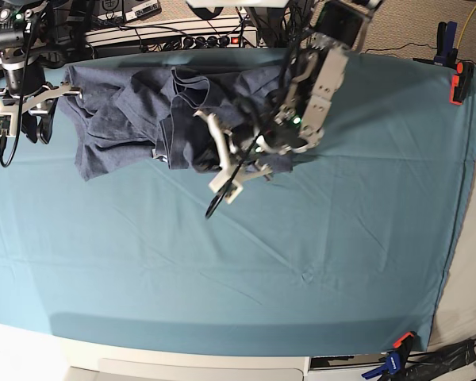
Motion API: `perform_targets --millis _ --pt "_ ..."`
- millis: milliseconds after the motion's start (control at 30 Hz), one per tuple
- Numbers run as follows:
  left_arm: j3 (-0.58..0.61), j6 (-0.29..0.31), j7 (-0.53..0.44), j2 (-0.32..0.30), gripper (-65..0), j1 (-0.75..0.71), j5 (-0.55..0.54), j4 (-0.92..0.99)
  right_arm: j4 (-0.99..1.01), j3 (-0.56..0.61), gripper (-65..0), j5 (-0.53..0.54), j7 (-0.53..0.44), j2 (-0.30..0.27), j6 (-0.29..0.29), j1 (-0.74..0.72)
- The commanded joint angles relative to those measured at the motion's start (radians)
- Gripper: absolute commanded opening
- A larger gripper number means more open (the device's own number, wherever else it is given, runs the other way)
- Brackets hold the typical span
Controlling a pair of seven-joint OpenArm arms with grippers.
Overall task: Fold the T-shirt properly
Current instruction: 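Smooth the folded layer with the left gripper and release it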
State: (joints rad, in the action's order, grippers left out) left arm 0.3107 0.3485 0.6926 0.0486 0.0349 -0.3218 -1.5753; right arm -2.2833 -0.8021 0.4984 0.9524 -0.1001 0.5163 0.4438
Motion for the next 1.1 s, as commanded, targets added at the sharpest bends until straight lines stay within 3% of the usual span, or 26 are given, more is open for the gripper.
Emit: perform_targets --millis 0,200,300,467,600,900,1067 --pt "0.001 0.006 -0.022 0.034 -65.0 0.031 0.001 0.013 -0.013 -0.004 -51.9 0.01 -0.034 -0.014 -0.005 0.002" --pt "0.001 0.008 -0.01 0.089 -65.0 0.125 0.008 0.135 -0.013 -0.004 -51.9 0.01 -0.034 -0.014 -0.005 0.002" --pt "0.0 0.008 0.082 0.07 -65.0 0.171 -0.003 0.126 -0.013 -0.004 -51.9 0.01 -0.034 -0.014 -0.005 0.002" --pt "0.0 -0.003 0.215 -0.01 -65.0 0.203 -0.129 0.042 -0.013 -0.004 -51.9 0.01 -0.034 -0.014 -0.005 0.002" --pt "0.0 -0.038 0.23 -0.06 -65.0 0.146 -0.131 -0.037 -0.013 -0.004 -51.9 0.01 -0.032 -0.014 -0.005 0.002" --pt "0.0 -0.034 0.231 -0.119 -65.0 -0.123 -0.151 -0.26 -0.013 -0.004 -51.9 0.01 -0.033 -0.014 -0.005 0.002" --pt "0.0 -0.034 0.224 -0.132 -65.0 -0.2 -0.151 -0.295 -0.013 -0.004 -51.9 0.01 -0.035 -0.014 -0.005 0.002"
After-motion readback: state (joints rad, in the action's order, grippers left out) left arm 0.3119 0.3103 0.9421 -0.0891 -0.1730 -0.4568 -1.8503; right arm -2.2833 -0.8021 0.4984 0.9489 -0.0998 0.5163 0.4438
